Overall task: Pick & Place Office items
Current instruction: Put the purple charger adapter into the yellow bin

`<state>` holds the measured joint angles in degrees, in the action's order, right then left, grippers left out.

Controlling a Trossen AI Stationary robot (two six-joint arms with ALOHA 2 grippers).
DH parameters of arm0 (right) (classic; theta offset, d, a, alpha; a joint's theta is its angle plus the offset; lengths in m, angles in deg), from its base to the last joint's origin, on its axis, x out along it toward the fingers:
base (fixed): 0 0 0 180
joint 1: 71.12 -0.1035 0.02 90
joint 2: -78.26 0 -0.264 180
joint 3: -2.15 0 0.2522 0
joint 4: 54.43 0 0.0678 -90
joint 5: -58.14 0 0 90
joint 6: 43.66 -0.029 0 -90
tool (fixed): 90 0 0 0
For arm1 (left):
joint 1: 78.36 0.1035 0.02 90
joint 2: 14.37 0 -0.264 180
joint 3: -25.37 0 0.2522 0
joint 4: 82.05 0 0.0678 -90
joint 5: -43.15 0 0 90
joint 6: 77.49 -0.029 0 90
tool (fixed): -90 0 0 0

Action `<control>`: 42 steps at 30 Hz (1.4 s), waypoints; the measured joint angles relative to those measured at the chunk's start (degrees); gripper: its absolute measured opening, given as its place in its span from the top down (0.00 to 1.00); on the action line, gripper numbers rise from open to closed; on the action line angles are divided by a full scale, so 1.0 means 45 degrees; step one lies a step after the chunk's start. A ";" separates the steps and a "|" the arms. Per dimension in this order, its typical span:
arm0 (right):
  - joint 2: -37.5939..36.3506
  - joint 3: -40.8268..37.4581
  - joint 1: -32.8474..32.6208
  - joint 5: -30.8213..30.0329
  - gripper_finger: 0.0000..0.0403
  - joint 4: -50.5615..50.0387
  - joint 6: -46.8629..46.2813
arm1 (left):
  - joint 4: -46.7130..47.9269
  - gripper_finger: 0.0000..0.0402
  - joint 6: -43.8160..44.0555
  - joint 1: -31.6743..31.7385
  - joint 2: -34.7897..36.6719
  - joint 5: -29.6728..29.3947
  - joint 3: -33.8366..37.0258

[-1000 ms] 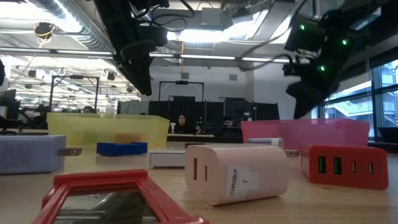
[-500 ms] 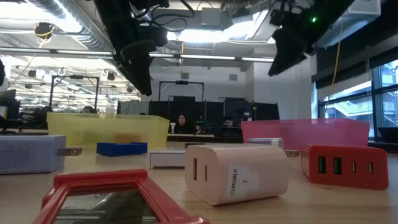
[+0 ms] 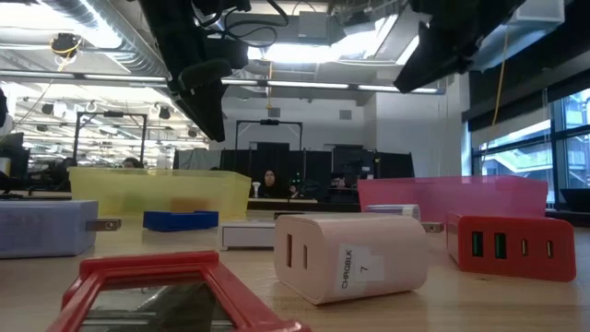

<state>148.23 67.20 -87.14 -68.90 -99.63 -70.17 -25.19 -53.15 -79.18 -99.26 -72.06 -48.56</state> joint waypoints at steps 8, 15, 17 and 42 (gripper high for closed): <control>0.0807 0.0000 -0.0264 0.2015 0.52 0.1922 0.0421 | -0.0474 0.48 -0.0004 0.0000 0.0000 -0.0068 0.0000; 0.1954 0.0000 -0.0274 0.4150 0.41 0.2135 0.0361 | -0.1470 0.48 -0.0004 0.0000 0.0000 -0.0073 0.0000; 0.2121 0.0000 -0.0274 0.4654 0.38 0.2175 0.0361 | -0.1950 0.48 -0.0002 0.0000 0.0000 -0.0077 0.0000; 0.5518 -0.0005 -0.1480 0.5729 0.32 0.5416 0.0106 | -0.6282 0.48 0.0137 -0.0002 0.0000 -0.0052 -0.0004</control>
<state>173.06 67.18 -93.81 -43.12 -75.26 -69.69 -53.46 -52.54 -79.19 -99.26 -72.29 -48.58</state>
